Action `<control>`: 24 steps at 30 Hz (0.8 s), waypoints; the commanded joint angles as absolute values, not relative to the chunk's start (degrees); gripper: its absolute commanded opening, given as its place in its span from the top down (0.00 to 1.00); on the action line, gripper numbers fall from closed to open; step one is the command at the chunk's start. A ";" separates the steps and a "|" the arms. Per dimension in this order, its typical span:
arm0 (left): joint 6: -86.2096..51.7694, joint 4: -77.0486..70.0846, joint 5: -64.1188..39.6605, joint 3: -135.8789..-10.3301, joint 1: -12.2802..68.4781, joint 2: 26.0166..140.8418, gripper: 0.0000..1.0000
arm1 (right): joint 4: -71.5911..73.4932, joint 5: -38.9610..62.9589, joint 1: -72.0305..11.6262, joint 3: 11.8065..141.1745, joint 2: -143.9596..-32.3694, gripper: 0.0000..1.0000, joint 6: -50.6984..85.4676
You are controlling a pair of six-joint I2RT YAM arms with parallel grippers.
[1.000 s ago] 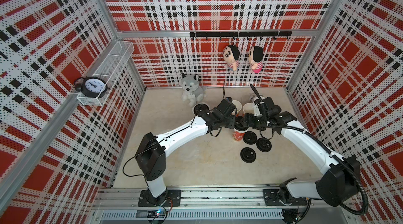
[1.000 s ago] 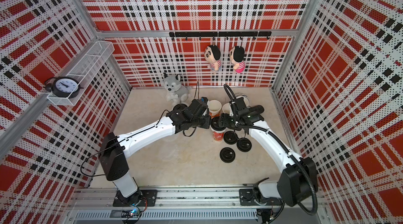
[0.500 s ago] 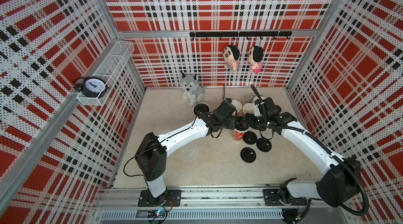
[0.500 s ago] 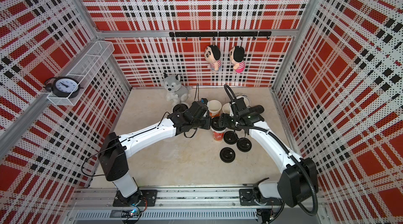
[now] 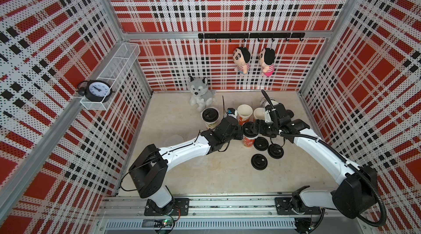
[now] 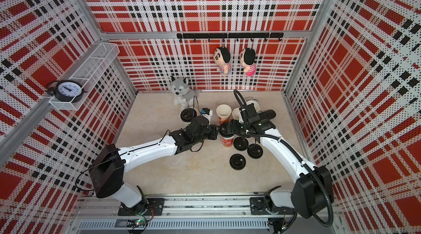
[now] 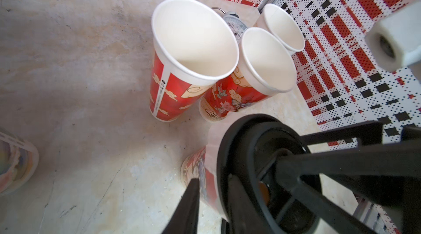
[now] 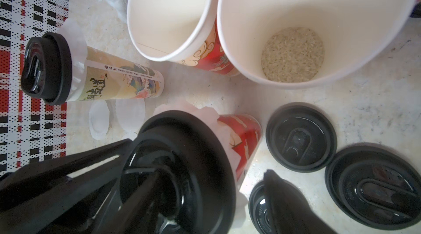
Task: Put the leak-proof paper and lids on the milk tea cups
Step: Secure the cup lid on the cup.
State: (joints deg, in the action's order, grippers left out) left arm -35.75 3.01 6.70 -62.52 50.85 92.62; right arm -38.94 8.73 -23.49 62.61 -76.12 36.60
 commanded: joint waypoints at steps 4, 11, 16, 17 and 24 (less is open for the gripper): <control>-35.08 17.19 3.22 -56.06 52.47 97.73 0.74 | -52.21 1.68 -23.72 57.47 -78.49 0.28 37.05; -33.58 15.47 2.20 -58.30 52.47 99.22 0.72 | -52.03 0.45 -23.64 56.44 -77.70 0.28 38.65; -32.84 15.94 1.89 -60.98 52.47 99.28 0.65 | -51.70 0.44 -23.65 57.07 -77.65 0.28 38.93; -32.56 16.44 1.99 -61.84 52.45 99.11 0.63 | -51.68 0.51 -23.64 57.34 -77.69 0.28 38.86; -29.20 23.85 5.24 -72.61 52.37 98.70 0.57 | -51.07 0.88 -23.65 58.06 -77.35 0.28 39.10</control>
State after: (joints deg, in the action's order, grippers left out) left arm -32.69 10.74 8.08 -70.65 50.83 96.03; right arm -37.98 5.45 -23.51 61.23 -74.65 40.01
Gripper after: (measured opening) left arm 0.428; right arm 0.723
